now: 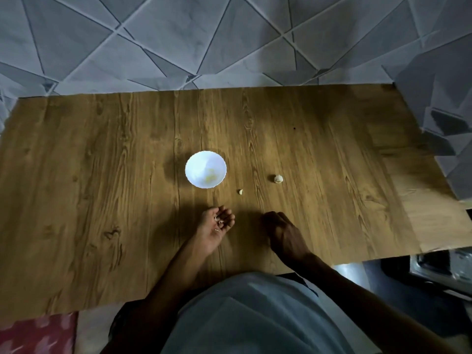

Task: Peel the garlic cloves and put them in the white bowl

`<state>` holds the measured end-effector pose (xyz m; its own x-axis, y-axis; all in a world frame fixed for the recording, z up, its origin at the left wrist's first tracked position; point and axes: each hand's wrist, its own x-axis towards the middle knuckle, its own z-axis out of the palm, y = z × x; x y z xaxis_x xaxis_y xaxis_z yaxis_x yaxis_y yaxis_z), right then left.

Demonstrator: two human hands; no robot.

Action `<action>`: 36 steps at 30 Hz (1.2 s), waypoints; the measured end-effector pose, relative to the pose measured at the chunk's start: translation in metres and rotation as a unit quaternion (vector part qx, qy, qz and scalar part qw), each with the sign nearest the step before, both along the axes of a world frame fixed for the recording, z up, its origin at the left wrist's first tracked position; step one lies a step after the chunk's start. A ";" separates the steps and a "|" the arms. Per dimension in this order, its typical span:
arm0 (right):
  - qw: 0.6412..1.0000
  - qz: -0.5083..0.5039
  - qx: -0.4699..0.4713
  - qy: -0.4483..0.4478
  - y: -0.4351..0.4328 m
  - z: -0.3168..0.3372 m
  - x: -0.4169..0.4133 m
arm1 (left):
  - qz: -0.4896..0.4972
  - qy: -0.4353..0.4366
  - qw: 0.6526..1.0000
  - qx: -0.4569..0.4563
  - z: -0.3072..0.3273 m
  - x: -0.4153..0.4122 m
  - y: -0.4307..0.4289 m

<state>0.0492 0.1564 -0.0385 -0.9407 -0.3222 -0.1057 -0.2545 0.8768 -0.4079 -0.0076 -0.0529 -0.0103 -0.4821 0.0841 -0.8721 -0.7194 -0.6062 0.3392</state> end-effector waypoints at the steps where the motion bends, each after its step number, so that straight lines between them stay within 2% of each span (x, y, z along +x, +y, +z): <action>1: 1.000 0.004 0.004 0.013 -0.001 -0.001 -0.001 | 0.000 0.001 1.000 -0.002 0.000 0.001 -0.002; 5: 0.998 0.003 -0.032 0.056 0.003 -0.004 -0.009 | -0.009 0.002 1.000 -0.008 0.001 0.003 -0.007; 10: 0.991 0.070 -0.046 0.101 0.013 -0.008 -0.018 | -0.012 0.016 1.000 -0.015 -0.001 0.005 -0.013; 15: 0.981 0.097 0.029 0.163 0.008 -0.011 -0.026 | -0.012 0.019 1.000 -0.017 0.002 0.011 -0.009; 18: 0.983 0.078 0.071 0.153 0.004 -0.014 -0.024 | -0.005 0.019 1.000 -0.018 0.003 0.014 -0.003; 20: 0.994 -0.019 0.031 0.106 -0.007 -0.008 -0.023 | 0.007 0.010 1.000 -0.011 0.005 0.013 0.003; 22: 0.990 -0.109 -0.063 0.062 -0.024 0.004 -0.019 | 0.018 0.006 1.000 -0.006 0.007 0.015 0.010; 23: 0.984 -0.121 -0.118 0.049 -0.034 0.015 -0.015 | 0.028 0.005 1.000 -0.002 0.009 0.018 0.014; 25: 0.981 -0.097 -0.165 0.036 -0.052 0.038 -0.004 | 0.060 0.001 0.998 0.032 0.012 0.023 0.022; 29: 0.994 0.000 -0.103 0.026 -0.068 0.059 0.009 | 0.089 0.016 0.989 0.116 0.011 0.034 0.034; 33: 0.991 -0.025 -0.116 0.066 -0.063 0.056 0.013 | 0.105 0.008 0.984 0.147 0.004 0.041 0.034; 36: 0.974 -0.064 -0.216 -0.007 -0.053 0.056 0.013 | 0.114 -0.007 0.985 0.130 0.005 0.045 0.035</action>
<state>0.0621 0.1038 0.0175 -0.9754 -0.2202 0.0013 -0.1468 0.6461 -0.7490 0.0372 -0.0182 -0.0053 -0.5027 0.1969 -0.8417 -0.5585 -0.8172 0.1423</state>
